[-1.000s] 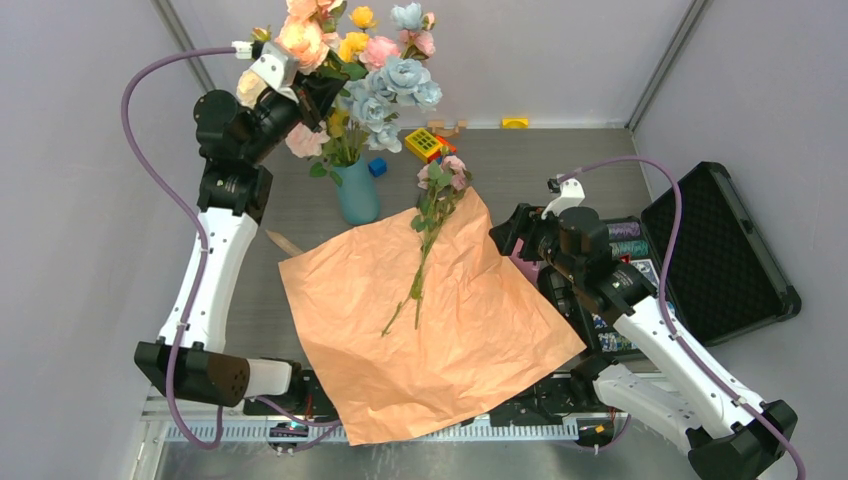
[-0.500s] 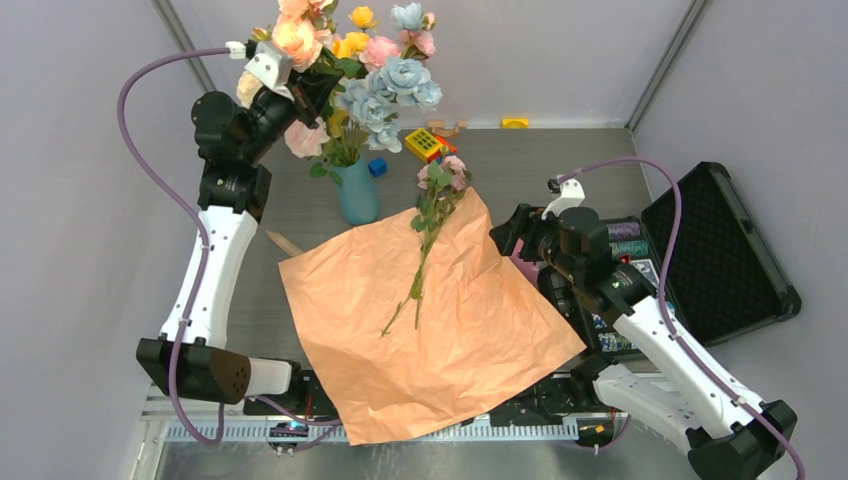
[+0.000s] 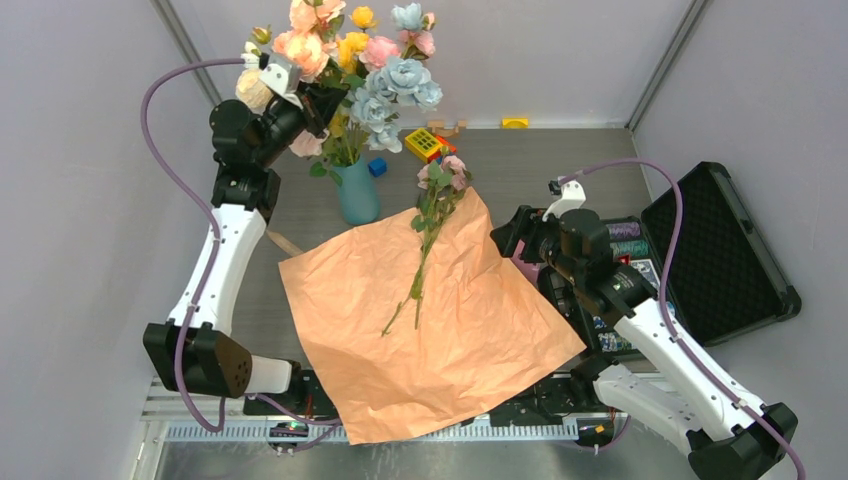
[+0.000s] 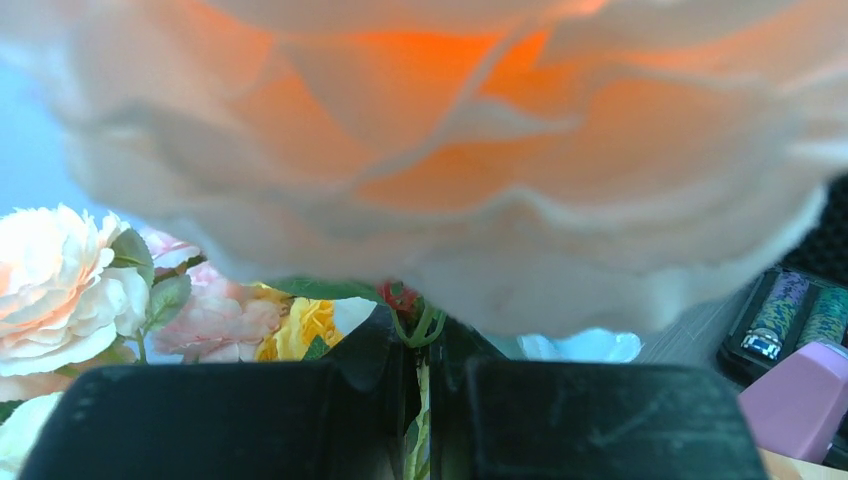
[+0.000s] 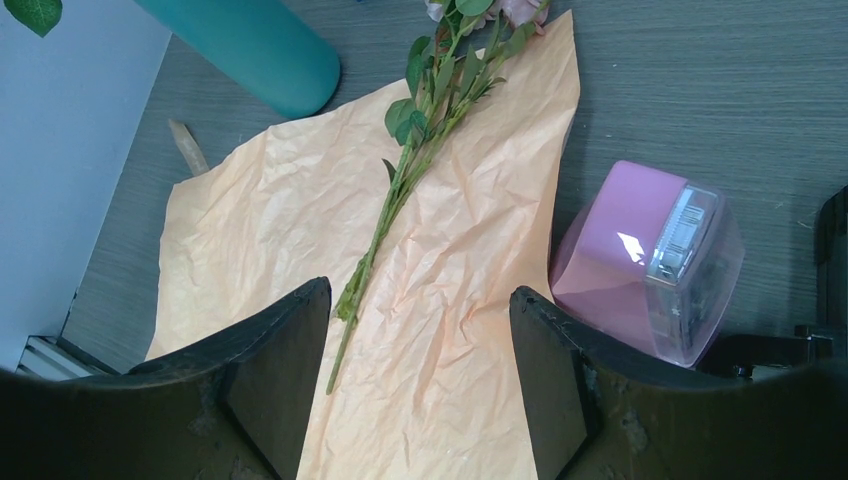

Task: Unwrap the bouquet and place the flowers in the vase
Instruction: Insert the fake flower into the vase.

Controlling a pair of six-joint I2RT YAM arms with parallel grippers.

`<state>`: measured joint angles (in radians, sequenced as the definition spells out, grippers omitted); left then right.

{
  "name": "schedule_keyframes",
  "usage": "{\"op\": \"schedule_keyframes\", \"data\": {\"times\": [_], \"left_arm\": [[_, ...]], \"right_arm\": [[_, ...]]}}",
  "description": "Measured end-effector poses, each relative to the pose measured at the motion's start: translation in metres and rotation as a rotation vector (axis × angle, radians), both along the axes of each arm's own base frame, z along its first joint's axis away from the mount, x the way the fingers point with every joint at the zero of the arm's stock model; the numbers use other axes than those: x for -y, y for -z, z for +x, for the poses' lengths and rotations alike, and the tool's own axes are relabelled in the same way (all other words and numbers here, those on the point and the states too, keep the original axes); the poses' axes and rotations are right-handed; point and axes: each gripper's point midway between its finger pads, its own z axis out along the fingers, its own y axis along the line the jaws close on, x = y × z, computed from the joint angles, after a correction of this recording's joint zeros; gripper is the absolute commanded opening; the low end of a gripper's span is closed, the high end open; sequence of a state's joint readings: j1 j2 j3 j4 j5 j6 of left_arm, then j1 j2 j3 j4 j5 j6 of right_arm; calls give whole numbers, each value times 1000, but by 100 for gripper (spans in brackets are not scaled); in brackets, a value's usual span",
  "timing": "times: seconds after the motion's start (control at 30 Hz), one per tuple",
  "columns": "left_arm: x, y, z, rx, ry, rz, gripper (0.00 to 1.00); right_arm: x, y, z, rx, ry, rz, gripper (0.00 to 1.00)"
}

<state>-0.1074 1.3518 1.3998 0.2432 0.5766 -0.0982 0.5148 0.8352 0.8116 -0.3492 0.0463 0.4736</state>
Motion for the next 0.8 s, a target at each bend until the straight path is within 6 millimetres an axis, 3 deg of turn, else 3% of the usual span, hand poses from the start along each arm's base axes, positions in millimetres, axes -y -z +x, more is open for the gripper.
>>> {"op": "schedule_keyframes", "data": {"times": [0.8], "left_arm": [[-2, 46, 10, -70, -10, 3, 0]], "right_arm": [[3, 9, -4, -13, 1, -7, 71]]}}
